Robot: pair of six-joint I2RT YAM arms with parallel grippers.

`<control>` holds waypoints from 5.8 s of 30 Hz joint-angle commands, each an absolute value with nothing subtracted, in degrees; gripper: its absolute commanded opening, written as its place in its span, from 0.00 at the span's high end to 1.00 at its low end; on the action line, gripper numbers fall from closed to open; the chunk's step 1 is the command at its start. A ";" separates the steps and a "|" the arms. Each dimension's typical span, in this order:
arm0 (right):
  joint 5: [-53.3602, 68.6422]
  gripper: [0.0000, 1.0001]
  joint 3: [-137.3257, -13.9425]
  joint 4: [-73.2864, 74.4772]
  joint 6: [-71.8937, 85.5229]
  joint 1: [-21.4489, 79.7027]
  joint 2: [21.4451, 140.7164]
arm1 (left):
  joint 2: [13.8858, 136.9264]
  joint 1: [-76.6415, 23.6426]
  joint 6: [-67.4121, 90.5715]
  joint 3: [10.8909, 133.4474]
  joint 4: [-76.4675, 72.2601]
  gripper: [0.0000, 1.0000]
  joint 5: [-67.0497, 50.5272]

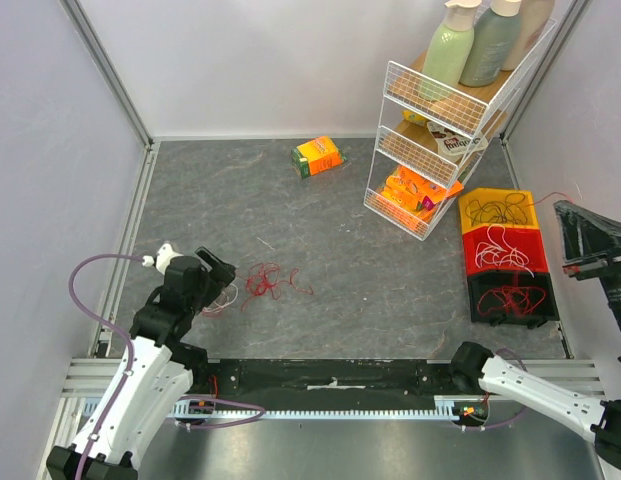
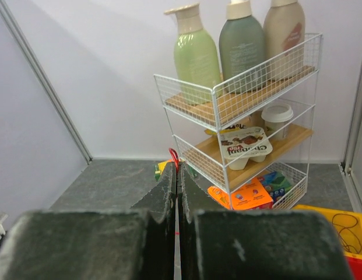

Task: Untangle the cables

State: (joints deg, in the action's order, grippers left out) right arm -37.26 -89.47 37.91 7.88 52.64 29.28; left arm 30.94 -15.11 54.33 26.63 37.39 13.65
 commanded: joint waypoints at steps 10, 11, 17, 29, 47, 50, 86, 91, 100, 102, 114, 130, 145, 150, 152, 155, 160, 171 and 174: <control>-31.18 1.00 -92.81 38.85 7.03 52.73 41.48 | 28.48 -14.85 48.17 30.58 31.73 0.04 4.48; -32.85 1.00 -92.99 39.02 6.86 52.73 41.66 | 28.30 -15.03 48.08 30.67 31.90 0.04 4.48; -35.76 1.00 -86.07 40.69 8.17 52.73 42.98 | 27.42 -14.85 47.46 30.94 31.64 0.04 4.13; -38.15 1.00 -55.82 51.67 39.26 52.38 48.06 | 27.69 -14.85 46.76 30.76 30.15 0.04 0.27; -4.67 0.99 -42.90 38.94 41.39 18.98 61.95 | 24.17 -14.85 47.81 27.86 28.30 0.04 -5.97; -4.66 0.96 -40.00 37.36 42.18 18.90 63.81 | 24.00 -14.85 47.90 27.16 27.78 0.04 -6.77; -6.07 1.00 -32.25 28.30 42.36 19.42 71.29 | 26.37 -14.94 47.37 24.61 22.23 0.04 -10.99; -9.12 1.00 -41.19 35.49 40.70 21.53 62.16 | 26.37 -14.85 46.32 26.36 23.82 0.04 -10.28; -36.63 1.00 -61.77 49.74 39.02 17.50 57.74 | 28.21 -14.85 45.35 28.21 24.08 0.04 -12.30; -40.76 1.00 -64.32 50.27 38.67 15.39 58.27 | 27.78 -14.85 45.18 28.74 24.52 0.04 -12.48; -54.04 1.00 -78.82 49.04 33.06 3.61 58.35 | 27.68 -14.85 45.17 32.08 27.16 0.04 -15.11; -77.17 1.00 -70.60 26.39 12.84 2.55 55.64 | 26.63 -14.85 48.16 32.78 28.13 0.05 -18.98; -55.32 1.00 -51.86 31.47 35.24 0.97 55.28 | 25.75 -14.85 47.73 33.49 29.97 0.05 -19.07; -43.02 1.00 -49.49 28.31 37.00 -2.10 53.80 | 25.23 -14.85 47.02 34.28 31.11 0.05 -18.81; -36.42 1.00 -49.30 26.55 36.39 -2.55 51.87 | 24.52 -14.85 46.85 34.19 31.55 0.05 -18.20; -28.32 1.00 -51.50 28.82 38.05 -2.64 49.67 | 23.82 -14.85 46.41 34.01 31.73 0.05 -18.02; -19.00 1.00 -56.86 35.23 38.24 -2.72 49.31 | 23.03 -14.85 44.22 33.49 31.99 0.04 -18.54; 17.46 1.00 -61.61 43.92 29.28 3.76 48.51 | 23.20 -15.03 40.77 33.67 9.27 0.05 -42.51; 21.52 1.00 -61.61 46.93 29.00 11.66 49.48 | 23.64 -16.08 44.29 31.74 -3.38 0.05 -45.43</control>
State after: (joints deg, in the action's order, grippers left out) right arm 8.75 -59.86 40.27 31.99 4.08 48.07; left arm 23.16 -15.20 41.87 32.08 17.82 -35.24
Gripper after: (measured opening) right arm 0.007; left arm 0.949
